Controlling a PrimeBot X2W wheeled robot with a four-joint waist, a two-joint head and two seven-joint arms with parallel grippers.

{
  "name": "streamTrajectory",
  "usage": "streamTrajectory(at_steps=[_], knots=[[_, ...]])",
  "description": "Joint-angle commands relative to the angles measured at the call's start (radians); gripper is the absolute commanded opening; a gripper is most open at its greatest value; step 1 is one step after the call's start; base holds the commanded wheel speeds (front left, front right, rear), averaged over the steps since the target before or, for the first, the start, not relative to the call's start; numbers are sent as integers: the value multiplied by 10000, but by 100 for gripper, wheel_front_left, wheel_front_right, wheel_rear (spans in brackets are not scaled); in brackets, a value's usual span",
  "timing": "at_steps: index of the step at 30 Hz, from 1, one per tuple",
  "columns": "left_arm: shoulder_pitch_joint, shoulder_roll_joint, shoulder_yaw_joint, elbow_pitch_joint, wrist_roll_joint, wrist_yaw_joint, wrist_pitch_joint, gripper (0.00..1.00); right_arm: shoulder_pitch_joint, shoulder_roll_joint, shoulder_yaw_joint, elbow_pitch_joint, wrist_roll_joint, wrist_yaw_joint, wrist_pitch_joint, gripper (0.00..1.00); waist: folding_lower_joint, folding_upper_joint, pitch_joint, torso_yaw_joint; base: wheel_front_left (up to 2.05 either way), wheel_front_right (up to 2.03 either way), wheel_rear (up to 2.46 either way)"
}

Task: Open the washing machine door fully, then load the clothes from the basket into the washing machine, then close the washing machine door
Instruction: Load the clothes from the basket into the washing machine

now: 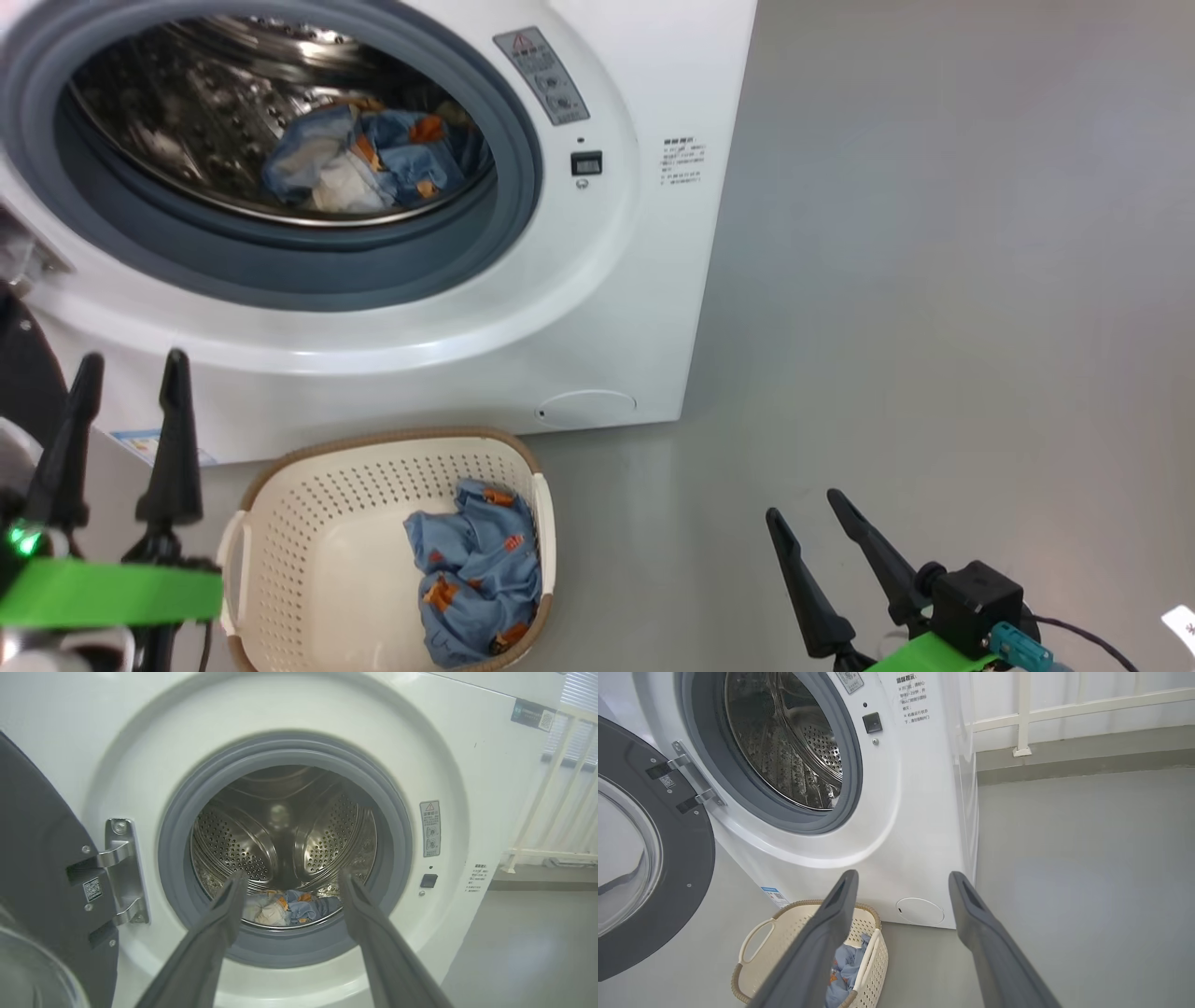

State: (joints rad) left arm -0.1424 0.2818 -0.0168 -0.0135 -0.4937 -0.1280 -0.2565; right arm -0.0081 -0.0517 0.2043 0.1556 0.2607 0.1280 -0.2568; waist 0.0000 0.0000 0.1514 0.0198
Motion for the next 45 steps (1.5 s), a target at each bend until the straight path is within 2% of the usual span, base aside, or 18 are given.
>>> streamTrajectory(at_steps=[1,10,15,27,38,45], knots=[[93,220,560,-360,206,-26,-53,100,62,15,188,-259,-26,27,-49,100,0,0,-204,-18,0,0,0],[1670,-291,1544,-492,841,-27,-53,100,248,15,-45,-544,-124,27,-49,100,0,0,-583,-111,0,0,0],[2374,-863,2108,-571,1178,-27,-53,100,408,15,-168,-716,-143,27,-49,100,0,0,-794,-161,0,0,0],[3411,-1563,2692,-1018,1967,-27,-53,100,669,15,-396,-913,-279,27,-49,100,0,0,-1090,-280,0,0,0],[3731,-1308,2286,-1401,2200,-27,-53,100,766,15,-629,-1202,-380,27,-49,100,0,0,-1088,-353,0,0,0],[3886,-905,1817,-1584,2152,-27,-53,100,772,15,-635,-1372,-415,27,-49,100,0,0,-947,-381,0,0,0]])
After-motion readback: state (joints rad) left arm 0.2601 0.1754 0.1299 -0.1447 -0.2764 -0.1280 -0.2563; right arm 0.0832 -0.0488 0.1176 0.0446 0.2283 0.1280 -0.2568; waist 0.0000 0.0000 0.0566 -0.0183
